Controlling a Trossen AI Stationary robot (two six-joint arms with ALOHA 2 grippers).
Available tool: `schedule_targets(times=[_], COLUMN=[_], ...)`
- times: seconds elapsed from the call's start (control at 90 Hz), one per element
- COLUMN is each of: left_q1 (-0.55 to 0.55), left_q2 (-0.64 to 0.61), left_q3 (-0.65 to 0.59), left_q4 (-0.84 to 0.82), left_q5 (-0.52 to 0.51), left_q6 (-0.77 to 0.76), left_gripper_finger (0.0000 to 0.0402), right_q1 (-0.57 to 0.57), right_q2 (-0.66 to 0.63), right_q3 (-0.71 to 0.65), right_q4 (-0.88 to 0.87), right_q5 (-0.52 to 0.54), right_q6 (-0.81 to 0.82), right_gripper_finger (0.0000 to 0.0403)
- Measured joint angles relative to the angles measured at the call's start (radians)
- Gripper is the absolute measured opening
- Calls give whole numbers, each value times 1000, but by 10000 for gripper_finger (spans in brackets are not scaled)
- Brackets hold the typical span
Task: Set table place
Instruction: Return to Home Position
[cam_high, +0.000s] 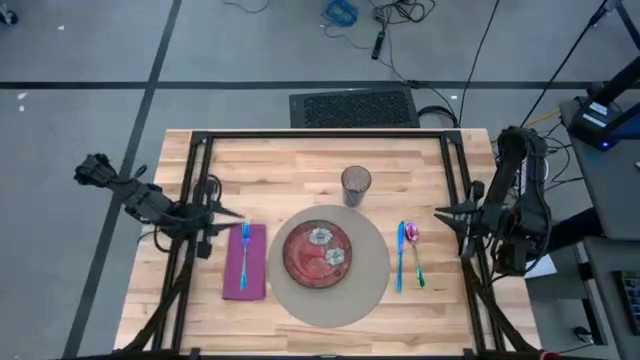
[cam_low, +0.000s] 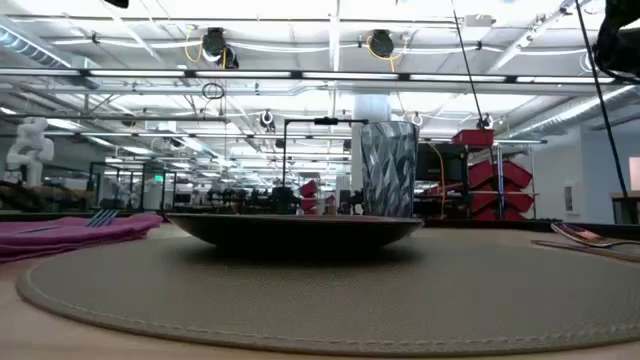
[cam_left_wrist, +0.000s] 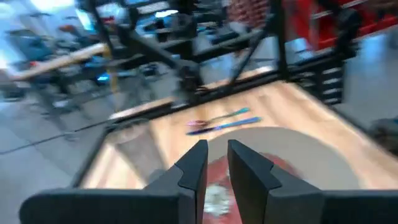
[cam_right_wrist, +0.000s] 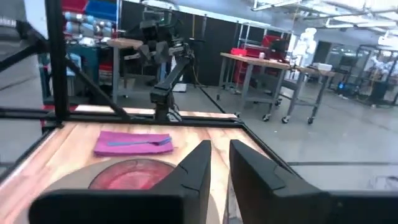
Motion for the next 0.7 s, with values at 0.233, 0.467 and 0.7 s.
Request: schedule_targets(times=[0.233,0.467,0.7], left_q1=[48,59,59], left_q2=[1,64,94], left_q3=[12,12,12], left_q4=[25,19,27], left_q5=[-399,-710,-837], left_q6=[49,52,52], left_gripper_finger=[50,50,50], right_q1=[-246,-619,-813], right_q2=[-1,1,-9], right_q3=[32,32,32], right_q4=[46,99,214], right_q5=[2,1,-16], right_q6=[-137,-247,-141], right_gripper_finger=[47,27,18])
